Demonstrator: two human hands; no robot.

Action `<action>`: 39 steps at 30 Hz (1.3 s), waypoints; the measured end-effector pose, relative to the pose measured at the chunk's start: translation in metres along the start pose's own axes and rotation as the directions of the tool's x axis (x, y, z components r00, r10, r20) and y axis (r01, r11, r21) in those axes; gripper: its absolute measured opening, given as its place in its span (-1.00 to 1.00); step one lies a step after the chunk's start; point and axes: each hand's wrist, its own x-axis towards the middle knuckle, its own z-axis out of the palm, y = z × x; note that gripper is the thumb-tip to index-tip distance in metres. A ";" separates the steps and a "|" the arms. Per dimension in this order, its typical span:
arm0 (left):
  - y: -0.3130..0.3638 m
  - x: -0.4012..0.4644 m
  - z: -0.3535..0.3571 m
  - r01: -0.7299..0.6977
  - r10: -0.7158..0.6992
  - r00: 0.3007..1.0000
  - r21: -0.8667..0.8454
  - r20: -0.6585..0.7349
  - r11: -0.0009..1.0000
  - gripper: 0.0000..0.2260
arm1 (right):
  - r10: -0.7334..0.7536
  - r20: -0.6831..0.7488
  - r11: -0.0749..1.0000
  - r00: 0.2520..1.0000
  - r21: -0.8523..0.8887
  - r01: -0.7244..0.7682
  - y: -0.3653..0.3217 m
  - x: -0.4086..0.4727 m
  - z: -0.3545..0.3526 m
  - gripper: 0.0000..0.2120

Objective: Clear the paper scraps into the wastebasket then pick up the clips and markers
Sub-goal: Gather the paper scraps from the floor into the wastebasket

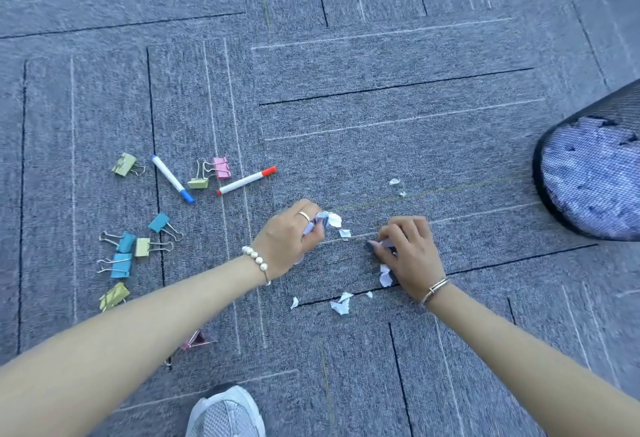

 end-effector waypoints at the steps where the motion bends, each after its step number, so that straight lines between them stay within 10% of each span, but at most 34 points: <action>1: 0.000 -0.001 -0.001 0.007 -0.007 1.000 -0.005 -0.003 1.000 -0.73 | -0.030 -0.005 1.000 1.000 0.005 0.030 0.000 0.003 0.000 -0.76; 9: 0.002 -0.003 -0.010 0.026 -0.026 0.999 -0.010 -0.033 1.000 -0.75 | -0.020 0.144 0.998 0.989 0.058 0.011 0.003 0.036 -0.018 -0.49; 19: 0.064 0.060 -0.038 -0.039 0.033 0.995 -0.060 -0.092 0.997 -0.67 | 0.315 0.165 0.878 0.935 0.324 -0.353 -0.005 0.053 -0.088 -0.77; 28: 0.181 0.166 -0.079 -0.163 0.155 0.984 -0.083 -0.091 0.983 -0.74 | 0.441 -0.168 0.815 0.882 0.486 -0.315 0.005 0.080 -0.240 -0.73; 39: 0.378 0.291 0.025 -0.401 0.405 0.914 -0.120 0.009 0.908 -0.79 | 0.585 -0.515 0.809 0.627 0.426 -0.405 0.145 0.035 -0.371 -0.67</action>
